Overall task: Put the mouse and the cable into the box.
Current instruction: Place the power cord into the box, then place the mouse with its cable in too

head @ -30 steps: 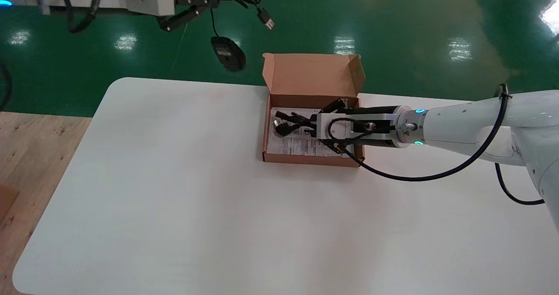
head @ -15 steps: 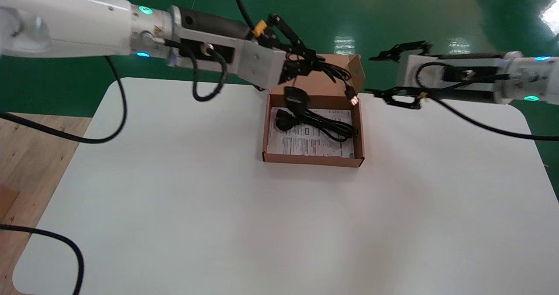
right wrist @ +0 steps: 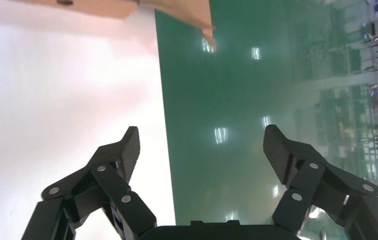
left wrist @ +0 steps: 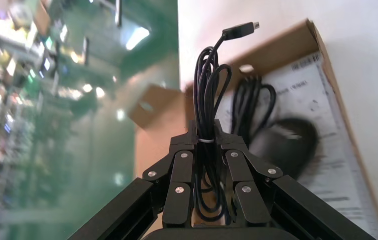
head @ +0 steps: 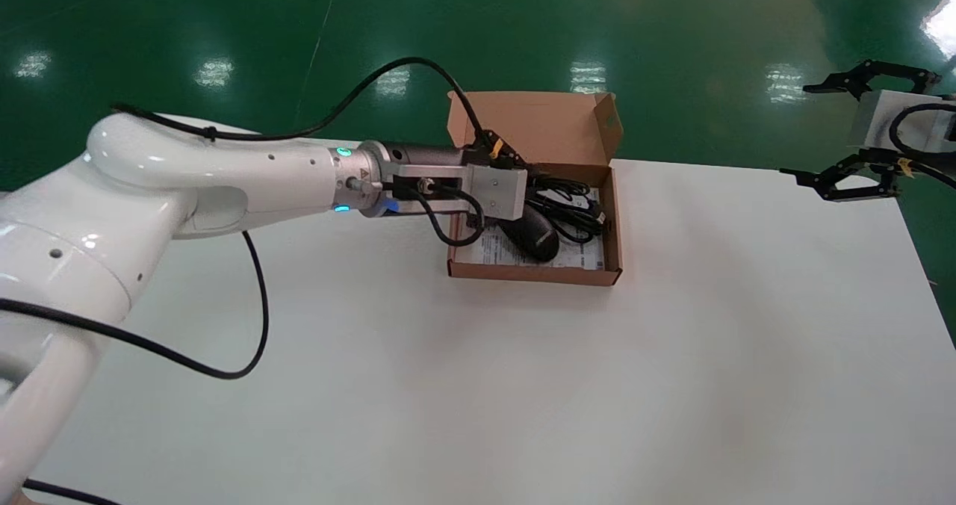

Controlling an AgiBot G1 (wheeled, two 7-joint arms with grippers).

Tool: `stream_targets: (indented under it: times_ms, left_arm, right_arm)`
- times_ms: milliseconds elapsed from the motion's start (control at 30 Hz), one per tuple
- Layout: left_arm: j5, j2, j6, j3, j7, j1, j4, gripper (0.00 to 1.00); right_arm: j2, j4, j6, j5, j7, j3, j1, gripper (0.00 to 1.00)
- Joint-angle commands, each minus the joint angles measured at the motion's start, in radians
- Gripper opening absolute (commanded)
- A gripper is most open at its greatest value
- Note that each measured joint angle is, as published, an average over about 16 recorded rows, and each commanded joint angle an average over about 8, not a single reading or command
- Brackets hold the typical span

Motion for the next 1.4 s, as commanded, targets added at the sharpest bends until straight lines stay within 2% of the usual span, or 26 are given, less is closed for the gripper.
stream_targets:
  times_ms: [33, 300, 600, 633, 867, 900, 1100, 1400]
  left_arm:
    - [-0.017, -0.001, -0.033, 0.031, -0.049, 0.025, -0.010, 0.00]
    - [-0.051, -0.005, -0.061, 0.117, -0.196, 0.030, -0.021, 0.00]
    - [-0.069, -0.004, -0.139, 0.210, -0.272, 0.033, -0.064, 0.00]
    - [-0.070, -0.003, -0.151, 0.221, -0.277, 0.034, -0.069, 0.06]
    - [-0.081, -0.003, -0.218, 0.290, -0.304, 0.037, -0.103, 0.93]
    - [-0.085, -0.003, -0.224, 0.297, -0.308, 0.038, -0.106, 1.00]
    - [-0.096, -0.002, -0.243, 0.321, -0.317, 0.039, -0.116, 1.00]
    - [-0.093, -0.003, -0.236, 0.312, -0.314, 0.038, -0.113, 1.00]
  right_arm:
    - [0.016, -0.004, -0.002, -0.007, 0.001, -0.005, 0.003, 1.00]
    - [0.056, -0.003, -0.024, -0.027, 0.003, -0.019, 0.020, 1.00]
    - [0.115, 0.009, -0.051, -0.075, 0.006, -0.053, 0.064, 1.00]
    - [0.123, 0.011, -0.054, -0.081, 0.007, -0.057, 0.070, 1.00]
    - [0.165, 0.011, -0.079, -0.114, 0.016, -0.079, 0.092, 1.00]
    - [0.168, 0.010, -0.083, -0.116, 0.016, -0.081, 0.093, 1.00]
    - [0.175, 0.006, -0.098, -0.120, 0.017, -0.084, 0.090, 1.00]
    - [0.172, 0.006, -0.093, -0.119, 0.017, -0.083, 0.089, 1.00]
